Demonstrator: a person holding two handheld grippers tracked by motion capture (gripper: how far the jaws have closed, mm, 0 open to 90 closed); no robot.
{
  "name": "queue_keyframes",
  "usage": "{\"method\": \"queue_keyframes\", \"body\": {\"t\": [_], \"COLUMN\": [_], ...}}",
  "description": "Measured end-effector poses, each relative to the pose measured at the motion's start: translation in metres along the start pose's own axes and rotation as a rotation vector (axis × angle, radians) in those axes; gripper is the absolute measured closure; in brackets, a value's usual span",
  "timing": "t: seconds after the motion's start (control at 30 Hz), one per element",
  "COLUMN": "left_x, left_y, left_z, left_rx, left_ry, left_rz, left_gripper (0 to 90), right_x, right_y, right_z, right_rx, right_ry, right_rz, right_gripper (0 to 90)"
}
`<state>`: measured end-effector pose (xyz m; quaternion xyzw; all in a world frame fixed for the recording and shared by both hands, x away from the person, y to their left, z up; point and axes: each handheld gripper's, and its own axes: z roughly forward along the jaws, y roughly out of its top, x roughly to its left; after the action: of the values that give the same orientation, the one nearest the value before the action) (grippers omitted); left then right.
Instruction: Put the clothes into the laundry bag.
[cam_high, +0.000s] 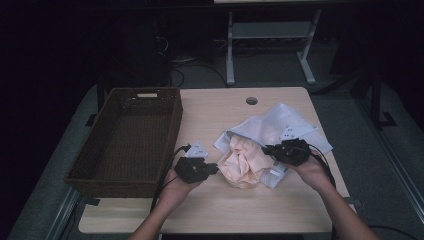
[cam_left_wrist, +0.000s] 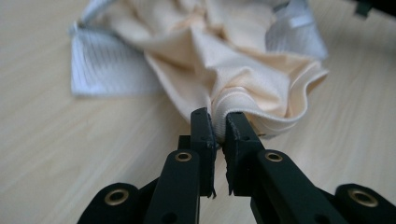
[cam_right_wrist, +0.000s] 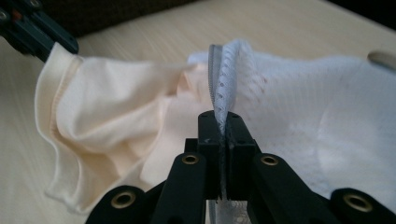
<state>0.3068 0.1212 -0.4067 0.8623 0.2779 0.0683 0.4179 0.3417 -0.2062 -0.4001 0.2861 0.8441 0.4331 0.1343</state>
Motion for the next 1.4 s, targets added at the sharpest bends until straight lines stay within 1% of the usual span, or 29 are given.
{"method": "queue_keyframes", "body": {"t": [0.1,0.17,0.23,0.3,0.37,0.4,0.43,0.5,0.57,0.6,0.63,0.7,0.8,0.83,0.9,0.93,0.97,1.0,1.03,1.07,1.1,1.13,1.17,1.2,1.27,1.3,1.33,1.4], "left_x": [-0.007,-0.011,-0.015,-0.018,-0.020,-0.021,-0.021,-0.020,-0.016,-0.014,-0.012,-0.009,-0.006,-0.006,-0.006,-0.006,-0.005,-0.004,-0.003,-0.002,-0.001,0.000,0.001,0.001,0.001,0.000,-0.001,-0.005], "left_y": [0.012,0.020,0.034,0.046,0.058,0.063,0.068,0.077,0.081,0.081,0.081,0.078,0.072,0.069,0.065,0.063,0.062,0.062,0.062,0.062,0.062,0.062,0.062,0.062,0.064,0.065,0.065,0.064], "left_z": [-0.013,-0.018,-0.019,-0.014,-0.002,0.004,0.012,0.035,0.052,0.062,0.074,0.091,0.112,0.118,0.128,0.130,0.131,0.131,0.129,0.125,0.121,0.115,0.107,0.101,0.085,0.076,0.070,0.055], "left_rx": [-0.068,-0.097,-0.117,-0.127,-0.124,-0.119,-0.111,-0.078,-0.058,-0.050,-0.042,-0.017,0.005,0.018,0.042,0.049,0.054,0.050,0.050,0.045,0.036,0.024,0.009,0.000,-0.016,-0.021,-0.026,-0.035], "left_ry": [-0.013,-0.015,-0.021,-0.020,-0.013,-0.015,-0.015,0.016,0.025,0.029,0.030,0.040,0.062,0.074,0.121,0.133,0.149,0.158,0.162,0.166,0.168,0.160,0.137,0.124,0.086,0.065,0.055,0.019], "left_rz": [0.005,0.020,0.043,0.063,0.091,0.097,0.101,0.123,0.121,0.116,0.103,0.096,0.088,0.091,0.108,0.112,0.109,0.098,0.089,0.080,0.070,0.058,0.040,0.035,0.025,0.027,0.030,0.035], "left_gripper": [83.1,83.3,83.4,83.5,83.5,83.5,83.5,83.5,83.4,83.4,83.4,83.4,83.4,82.9,82.5,81.6,80.7,74.4,74.4,68.2,68.2,64.2,60.5,57.0,52.2,48.1,48.1,45.1], "right_x": [0.003,0.004,0.004,0.004,0.005,0.006,0.006,0.006,0.005,0.005,0.004,0.001,-0.002,-0.004,-0.006,-0.006,-0.006,-0.007,-0.007,-0.007,-0.007,-0.007,-0.008,-0.008,-0.008,-0.008,-0.008,-0.008], "right_y": [0.009,0.013,0.014,0.016,0.017,0.017,0.018,0.019,0.020,0.020,0.019,0.018,0.015,0.013,0.012,0.011,0.011,0.010,0.010,0.010,0.010,0.010,0.010,0.009,0.009,0.010,0.010,0.010], "right_z": [-0.010,-0.014,-0.015,-0.016,-0.017,-0.018,-0.019,-0.021,-0.024,-0.025,-0.026,-0.029,-0.031,-0.032,-0.032,-0.032,-0.032,-0.033,-0.033,-0.033,-0.033,-0.033,-0.033,-0.033,-0.032,-0.032,-0.032,-0.031], "right_rx": [-0.035,-0.047,-0.056,-0.062,-0.069,-0.072,-0.074,-0.083,-0.089,-0.092,-0.097,-0.100,-0.098,-0.096,-0.096,-0.098,-0.099,-0.097,-0.097,-0.097,-0.097,-0.096,-0.094,-0.091,-0.091,-0.090,-0.090,-0.088], "right_ry": [0.010,0.015,0.026,0.036,0.041,0.043,0.044,0.047,0.047,0.046,0.045,0.039,0.032,0.025,0.024,0.024,0.024,0.023,0.023,0.021,0.021,0.021,0.021,0.021,0.022,0.023,0.023,0.023], "right_rz": [-0.008,-0.011,-0.009,-0.005,-0.005,-0.007,-0.008,-0.006,-0.004,-0.003,-0.001,0.007,0.016,0.025,0.027,0.031,0.036,0.037,0.037,0.035,0.035,0.035,0.037,0.038,0.036,0.034,0.034,0.034], "right_gripper": [86.8,86.8,86.8,86.8,86.8,86.8,86.8,86.8,86.8,86.8,86.8,86.8,86.8,86.8,86.8,86.8,86.8,86.8,86.8,86.8,86.8,86.8,86.8,86.8,86.8,86.8,86.8,86.8]}}
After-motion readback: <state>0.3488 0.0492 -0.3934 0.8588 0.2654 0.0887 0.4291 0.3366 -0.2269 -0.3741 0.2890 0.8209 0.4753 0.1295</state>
